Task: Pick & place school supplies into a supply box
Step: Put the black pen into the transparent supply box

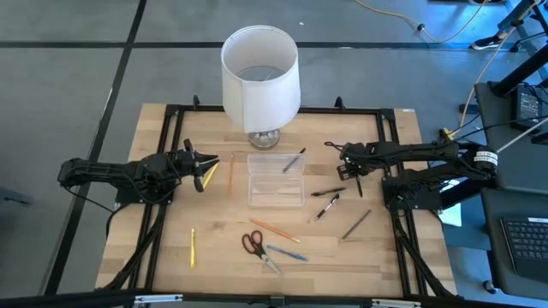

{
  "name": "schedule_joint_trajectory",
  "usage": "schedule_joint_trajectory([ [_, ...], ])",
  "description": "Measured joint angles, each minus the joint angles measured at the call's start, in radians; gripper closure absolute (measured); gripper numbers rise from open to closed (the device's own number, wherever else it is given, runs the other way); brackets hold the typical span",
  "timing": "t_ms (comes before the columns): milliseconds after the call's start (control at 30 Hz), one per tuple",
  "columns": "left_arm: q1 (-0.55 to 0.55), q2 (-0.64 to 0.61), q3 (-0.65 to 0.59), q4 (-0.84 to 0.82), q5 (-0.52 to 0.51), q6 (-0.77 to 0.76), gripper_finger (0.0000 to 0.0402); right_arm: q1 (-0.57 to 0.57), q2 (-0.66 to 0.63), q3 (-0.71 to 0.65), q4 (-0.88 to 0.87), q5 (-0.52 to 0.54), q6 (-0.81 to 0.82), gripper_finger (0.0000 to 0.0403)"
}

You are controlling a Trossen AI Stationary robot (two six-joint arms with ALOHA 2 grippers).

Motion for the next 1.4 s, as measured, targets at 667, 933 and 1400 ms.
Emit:
schedule_joint_trajectory([
  [667, 0.000, 0.000, 0.000, 0.000, 0.000, 0.000, 0.0343, 0.001, 0.003, 0.007, 0.012, 0.021, -0.155, 0.0340],
  [933, 0.000, 0.000, 0.000, 0.000, 0.000, 0.000, 0.0343, 0.000, 0.006, 0.083, 0.023, 0.025, -0.241, 0.0342],
  [1400, 0.000, 0.000, 0.000, 0.000, 0.000, 0.001, 0.0343, 0.200, 0.004, 0.292, 0.201, -0.089, -0.386, 0.0341],
])
